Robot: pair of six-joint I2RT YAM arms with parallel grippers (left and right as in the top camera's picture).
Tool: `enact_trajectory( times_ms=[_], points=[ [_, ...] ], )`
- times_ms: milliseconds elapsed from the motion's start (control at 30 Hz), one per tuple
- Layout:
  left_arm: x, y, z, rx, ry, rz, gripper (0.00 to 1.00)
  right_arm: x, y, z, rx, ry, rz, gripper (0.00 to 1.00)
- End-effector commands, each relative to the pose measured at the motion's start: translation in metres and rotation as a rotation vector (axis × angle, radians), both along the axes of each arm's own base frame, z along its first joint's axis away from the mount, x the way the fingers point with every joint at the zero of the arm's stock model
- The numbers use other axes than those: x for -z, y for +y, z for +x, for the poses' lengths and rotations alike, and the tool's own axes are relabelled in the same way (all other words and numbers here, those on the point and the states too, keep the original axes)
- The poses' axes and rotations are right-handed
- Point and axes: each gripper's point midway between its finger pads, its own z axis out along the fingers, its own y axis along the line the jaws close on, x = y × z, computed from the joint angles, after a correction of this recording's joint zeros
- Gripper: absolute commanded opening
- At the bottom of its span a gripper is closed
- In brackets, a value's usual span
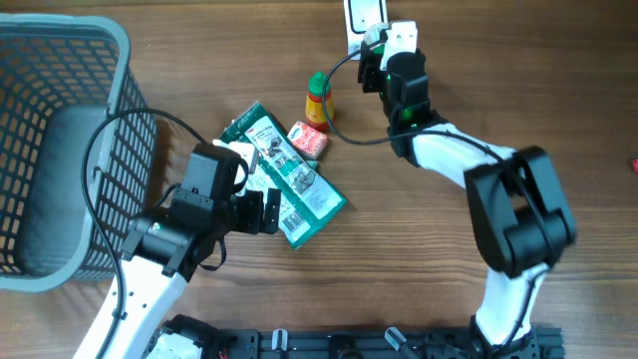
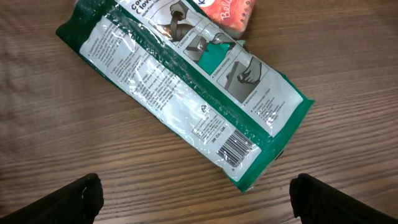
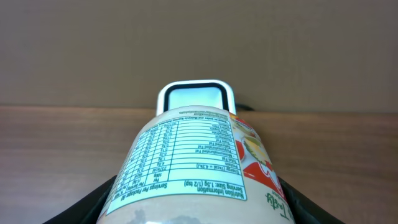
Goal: Scan the item barcode
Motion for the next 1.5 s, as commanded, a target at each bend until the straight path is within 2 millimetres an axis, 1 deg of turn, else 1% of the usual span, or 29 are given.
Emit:
enact_trajectory(
  times_ms=[0, 167, 267, 400, 533, 667, 767, 867, 933, 1000, 1067, 1133, 1167, 1267, 1333, 1367, 1467],
  points=[
    [0.001, -0.001, -0.001, 0.016, 0.004, -0.003, 1.00, -0.018, 0.004, 0.032, -0.057, -0.080, 0.010, 0.32],
    [0.001, -0.001, -0.001, 0.016, 0.004, -0.003, 1.00, -0.021, 0.017, 0.065, -0.096, -0.121, 0.032, 0.31],
    [0.001, -0.001, -0.001, 0.016, 0.004, -0.004, 1.00, -0.021, 0.028, 0.078, -0.135, -0.136, 0.049, 0.31],
    [0.001, -0.001, -0.001, 0.015, 0.004, -0.003, 1.00, -0.020, 0.031, 0.079, -0.137, -0.118, 0.086, 0.29],
    [0.001, -0.001, -0.001, 0.016, 0.004, -0.003, 1.00, -0.017, 0.031, 0.079, -0.138, -0.107, 0.086, 0.29],
    [0.001, -0.001, -0.001, 0.016, 0.004, -0.003, 1.00, -0.015, 0.038, 0.077, -0.177, -0.093, 0.104, 0.29],
    [0.001, -0.001, -0.001, 0.015, 0.004, -0.003, 1.00, -0.013, 0.038, 0.076, -0.179, -0.085, 0.112, 0.28],
    [0.001, -0.001, -0.001, 0.015, 0.004, -0.003, 1.00, -0.014, 0.038, 0.076, -0.168, -0.074, 0.165, 0.29],
    [0.001, -0.001, -0.001, 0.016, 0.004, -0.003, 1.00, -0.020, 0.039, 0.076, -0.170, -0.075, 0.206, 0.29],
    [0.001, -0.001, -0.001, 0.016, 0.004, -0.003, 1.00, -0.030, 0.040, 0.077, -0.177, -0.083, 0.238, 0.28],
    [0.001, -0.001, -0.001, 0.016, 0.004, -0.003, 1.00, -0.048, 0.036, 0.076, -0.183, -0.098, 0.279, 0.28],
    [0.001, -0.001, -0.001, 0.016, 0.004, -0.003, 1.00, -0.072, 0.024, 0.074, -0.179, -0.102, 0.321, 0.28],
    [0.001, -0.001, -0.001, 0.016, 0.004, -0.003, 1.00, -0.087, 0.013, 0.073, -0.162, -0.099, 0.330, 0.28],
    [0.001, -0.001, -0.001, 0.016, 0.004, -0.004, 1.00, -0.111, -0.021, 0.067, -0.107, -0.068, 0.317, 0.30],
    [0.001, -0.001, -0.001, 0.016, 0.004, -0.004, 1.00, -0.120, -0.046, 0.061, -0.060, -0.028, 0.311, 0.30],
    [0.001, -0.001, -0.001, 0.015, 0.004, -0.003, 1.00, -0.122, -0.064, 0.057, -0.021, 0.001, 0.311, 0.30],
    [0.001, -0.001, -0.001, 0.016, 0.004, -0.003, 1.00, -0.122, -0.125, 0.043, 0.127, 0.089, 0.305, 0.30]
  ],
)
